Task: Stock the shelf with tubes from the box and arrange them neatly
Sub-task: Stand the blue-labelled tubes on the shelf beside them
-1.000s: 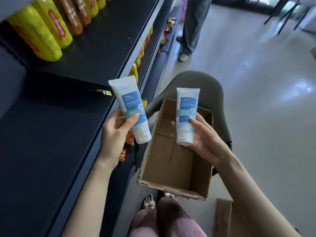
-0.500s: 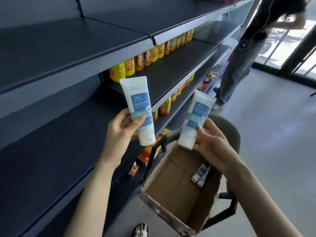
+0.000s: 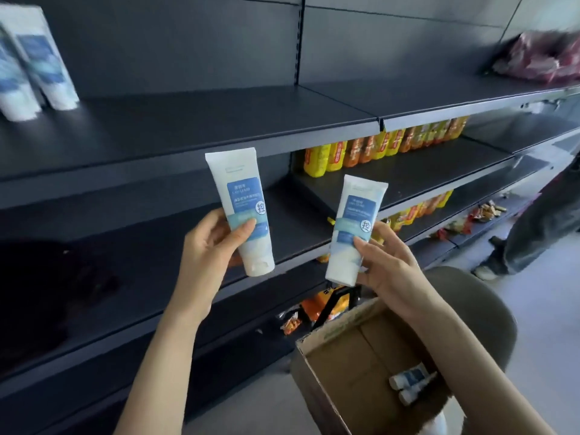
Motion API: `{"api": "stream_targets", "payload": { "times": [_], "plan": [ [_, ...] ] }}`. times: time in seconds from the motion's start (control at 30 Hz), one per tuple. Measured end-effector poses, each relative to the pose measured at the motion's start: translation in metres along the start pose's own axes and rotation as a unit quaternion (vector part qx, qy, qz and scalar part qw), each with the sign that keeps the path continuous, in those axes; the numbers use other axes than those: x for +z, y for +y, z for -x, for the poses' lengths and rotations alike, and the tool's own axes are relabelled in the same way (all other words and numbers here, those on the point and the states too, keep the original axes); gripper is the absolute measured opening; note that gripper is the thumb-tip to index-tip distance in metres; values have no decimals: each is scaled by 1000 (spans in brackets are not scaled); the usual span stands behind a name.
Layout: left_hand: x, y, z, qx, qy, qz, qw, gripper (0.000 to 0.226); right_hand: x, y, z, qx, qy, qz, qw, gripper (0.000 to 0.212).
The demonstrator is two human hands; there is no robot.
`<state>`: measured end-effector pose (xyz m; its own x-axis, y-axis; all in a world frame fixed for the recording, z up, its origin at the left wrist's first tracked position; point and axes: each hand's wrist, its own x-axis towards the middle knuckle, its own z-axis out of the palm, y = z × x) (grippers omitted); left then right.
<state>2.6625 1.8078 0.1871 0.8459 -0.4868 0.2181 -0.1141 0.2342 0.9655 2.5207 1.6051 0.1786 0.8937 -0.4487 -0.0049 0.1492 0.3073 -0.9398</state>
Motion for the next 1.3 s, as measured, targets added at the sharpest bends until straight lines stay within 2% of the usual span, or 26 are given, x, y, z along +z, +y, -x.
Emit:
{"api": "stream_targets", "payload": {
  "times": [0.2, 0.4, 0.57, 0.73, 0.87, 1.03, 1.2, 1.3],
  "plan": [
    [-55, 37, 5, 45, 77, -14, 996, 33, 61, -2, -27, -23, -60, 3, 998, 38],
    [-136, 74, 8, 82, 137, -34, 987, 20, 146, 13, -54, -50, -118, -22, 992, 42],
    [-204, 96, 4, 104, 182, -38, 977, 23, 219, 29, -77, -52, -169, -60, 982, 38],
    [-257, 111, -1, 120, 193, -48, 973, 21, 283, 47, -100, -53, -173, -113, 977, 28],
    [-294, 118, 0, 125, 209, -59, 968, 28, 327, 54, -121, -35, -147, -129, 980, 38],
    [-325, 127, -7, 139, 223, -76, 962, 24, 369, 38, -161, -47, -172, -138, 974, 43],
    [-331, 136, -28, 154, 238, -93, 955, 27, 393, 7, -223, -82, -237, -98, 963, 25],
    [-330, 142, -38, 161, 243, -103, 951, 31, 401, -3, -262, -95, -274, -53, 956, 30]
  ]
}}
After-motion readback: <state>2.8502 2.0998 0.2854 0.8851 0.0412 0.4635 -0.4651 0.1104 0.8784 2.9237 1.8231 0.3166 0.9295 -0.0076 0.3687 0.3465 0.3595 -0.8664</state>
